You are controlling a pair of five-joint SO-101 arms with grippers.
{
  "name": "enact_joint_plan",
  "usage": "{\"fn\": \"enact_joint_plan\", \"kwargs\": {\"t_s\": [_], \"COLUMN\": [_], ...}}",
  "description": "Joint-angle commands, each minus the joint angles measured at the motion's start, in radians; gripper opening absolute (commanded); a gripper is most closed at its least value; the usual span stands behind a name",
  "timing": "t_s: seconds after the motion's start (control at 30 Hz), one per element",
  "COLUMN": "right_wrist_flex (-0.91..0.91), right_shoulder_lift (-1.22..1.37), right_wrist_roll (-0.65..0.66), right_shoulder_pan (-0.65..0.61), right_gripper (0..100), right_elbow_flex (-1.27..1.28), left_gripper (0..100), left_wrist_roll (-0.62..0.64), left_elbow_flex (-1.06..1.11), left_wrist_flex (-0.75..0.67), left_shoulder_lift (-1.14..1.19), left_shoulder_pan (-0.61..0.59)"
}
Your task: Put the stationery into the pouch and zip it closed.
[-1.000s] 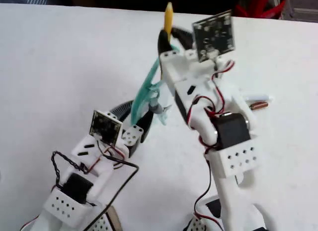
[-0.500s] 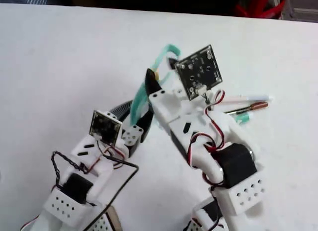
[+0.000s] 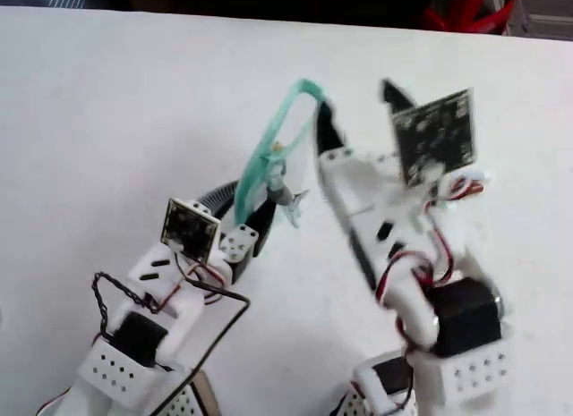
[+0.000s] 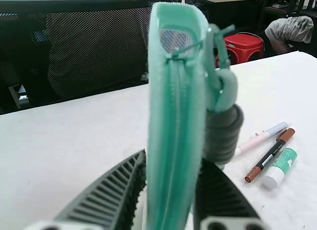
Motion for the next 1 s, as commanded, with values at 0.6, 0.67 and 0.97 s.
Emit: {"fn": "enact_joint_plan", "kwargs": {"t_s": [0.6, 0.67, 0.97], "right_wrist_flex": [-0.002, -0.015, -0.012], "right_shoulder_lift": [1.086, 1.136, 1.257], "right_wrist_roll": [1.0, 1.043, 1.263], "right_shoulder_pan": [0.397, 0.397, 0.441], "right_gripper": [15.7, 17.9, 22.9], "right_elbow_flex": [-0.092, -0.114, -0.199], "left_gripper": [15, 15, 20], "left_wrist_roll": [0.012, 0.026, 0.081], "left_elbow_flex": [-0.021, -0.021, -0.028], "left_wrist_flex": [0.005, 0.005, 0.038], "left_shoulder_lift": [-0.005, -0.005, -0.005], "left_shoulder_pan": [-0.045, -0.045, -0.045]}}
